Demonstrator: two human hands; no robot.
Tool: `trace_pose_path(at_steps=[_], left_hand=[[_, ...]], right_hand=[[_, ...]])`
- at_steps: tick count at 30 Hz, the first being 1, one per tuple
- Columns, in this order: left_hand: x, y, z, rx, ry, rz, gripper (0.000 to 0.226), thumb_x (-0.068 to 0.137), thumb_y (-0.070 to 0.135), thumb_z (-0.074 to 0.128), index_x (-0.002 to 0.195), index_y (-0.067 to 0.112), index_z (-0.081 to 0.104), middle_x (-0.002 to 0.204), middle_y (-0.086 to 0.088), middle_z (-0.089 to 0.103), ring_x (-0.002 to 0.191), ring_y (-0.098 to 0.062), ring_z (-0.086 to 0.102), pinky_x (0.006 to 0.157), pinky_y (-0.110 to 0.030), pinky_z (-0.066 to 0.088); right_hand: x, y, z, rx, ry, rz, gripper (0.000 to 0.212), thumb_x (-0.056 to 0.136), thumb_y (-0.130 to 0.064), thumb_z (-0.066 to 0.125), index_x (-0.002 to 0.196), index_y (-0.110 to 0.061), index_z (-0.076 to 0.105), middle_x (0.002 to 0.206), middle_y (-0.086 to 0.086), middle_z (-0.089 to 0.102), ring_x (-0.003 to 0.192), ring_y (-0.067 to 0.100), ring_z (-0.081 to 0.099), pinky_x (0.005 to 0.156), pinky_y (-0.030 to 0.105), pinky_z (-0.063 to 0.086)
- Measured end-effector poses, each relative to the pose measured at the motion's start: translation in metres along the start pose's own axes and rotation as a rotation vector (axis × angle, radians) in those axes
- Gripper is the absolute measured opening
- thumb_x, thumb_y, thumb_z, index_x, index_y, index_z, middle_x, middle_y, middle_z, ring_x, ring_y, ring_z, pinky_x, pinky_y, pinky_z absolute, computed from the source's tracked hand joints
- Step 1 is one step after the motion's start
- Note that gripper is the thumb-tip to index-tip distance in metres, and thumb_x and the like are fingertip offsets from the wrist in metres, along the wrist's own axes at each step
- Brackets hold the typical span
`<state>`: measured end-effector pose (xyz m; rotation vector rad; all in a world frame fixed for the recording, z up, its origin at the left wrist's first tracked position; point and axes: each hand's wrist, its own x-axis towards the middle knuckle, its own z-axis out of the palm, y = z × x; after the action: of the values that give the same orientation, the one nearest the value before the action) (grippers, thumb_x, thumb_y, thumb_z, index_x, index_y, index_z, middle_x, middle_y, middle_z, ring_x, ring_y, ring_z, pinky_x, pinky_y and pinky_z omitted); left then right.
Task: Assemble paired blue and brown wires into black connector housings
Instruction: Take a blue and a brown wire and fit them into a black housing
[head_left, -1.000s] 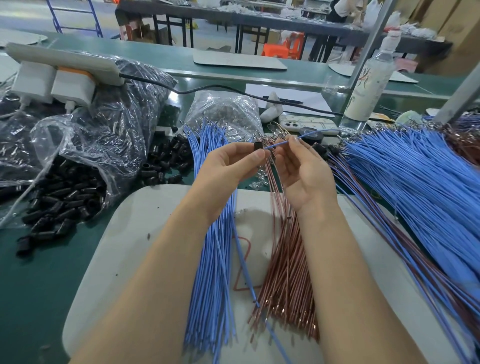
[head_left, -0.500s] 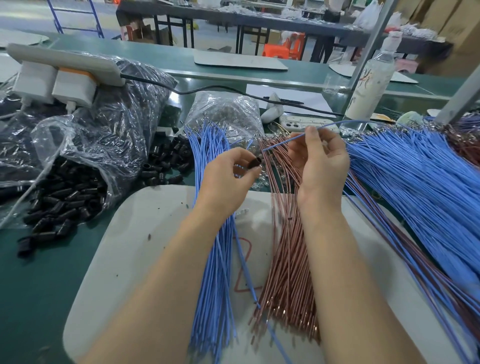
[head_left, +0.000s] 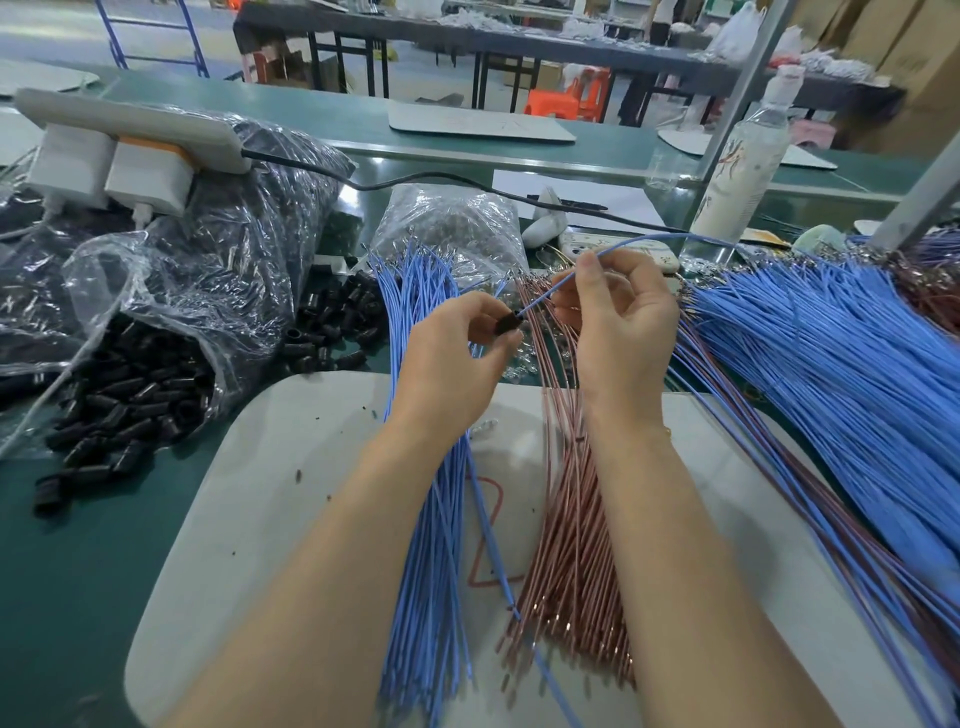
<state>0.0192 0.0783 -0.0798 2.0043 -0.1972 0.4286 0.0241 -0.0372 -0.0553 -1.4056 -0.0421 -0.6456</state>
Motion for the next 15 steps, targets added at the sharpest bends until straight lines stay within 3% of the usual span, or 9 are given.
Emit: trace_pose_path(at_steps=[5, 10, 15], left_hand=[[0.0008, 0.0002, -0.0002, 0.077, 0.012, 0.045, 0.004, 0.086, 0.015, 0.065, 0.088, 0.018, 0.065, 0.084, 0.004, 0.066, 0.079, -0.007, 0.057, 0.070, -0.004, 0.037], [-0.0006, 0.0014, -0.0001, 0.129, 0.038, 0.067, 0.010, 0.087, 0.017, 0.065, 0.097, 0.014, 0.067, 0.090, 0.003, 0.064, 0.083, -0.009, 0.056, 0.076, -0.015, 0.040], [-0.0023, 0.0068, -0.0020, 0.141, 0.071, 0.120, 0.015, 0.088, 0.019, 0.065, 0.101, 0.012, 0.069, 0.093, -0.001, 0.066, 0.088, -0.015, 0.057, 0.083, -0.027, 0.044]], right_hand=[[-0.0030, 0.0006, 0.0037, -0.017, -0.111, 0.049, 0.016, 0.094, -0.010, 0.057, 0.079, -0.015, 0.058, 0.067, -0.003, 0.065, 0.063, 0.008, 0.064, 0.063, 0.021, 0.054], [0.0005, 0.0024, 0.0014, 0.008, -0.108, 0.111, 0.017, 0.092, -0.009, 0.059, 0.077, -0.017, 0.058, 0.065, -0.003, 0.066, 0.063, 0.009, 0.063, 0.061, 0.021, 0.052], [-0.0002, 0.0096, 0.0024, -0.261, -0.254, 0.072, 0.016, 0.089, -0.012, 0.064, 0.074, -0.019, 0.062, 0.071, -0.001, 0.063, 0.070, 0.013, 0.059, 0.075, 0.036, 0.052]])
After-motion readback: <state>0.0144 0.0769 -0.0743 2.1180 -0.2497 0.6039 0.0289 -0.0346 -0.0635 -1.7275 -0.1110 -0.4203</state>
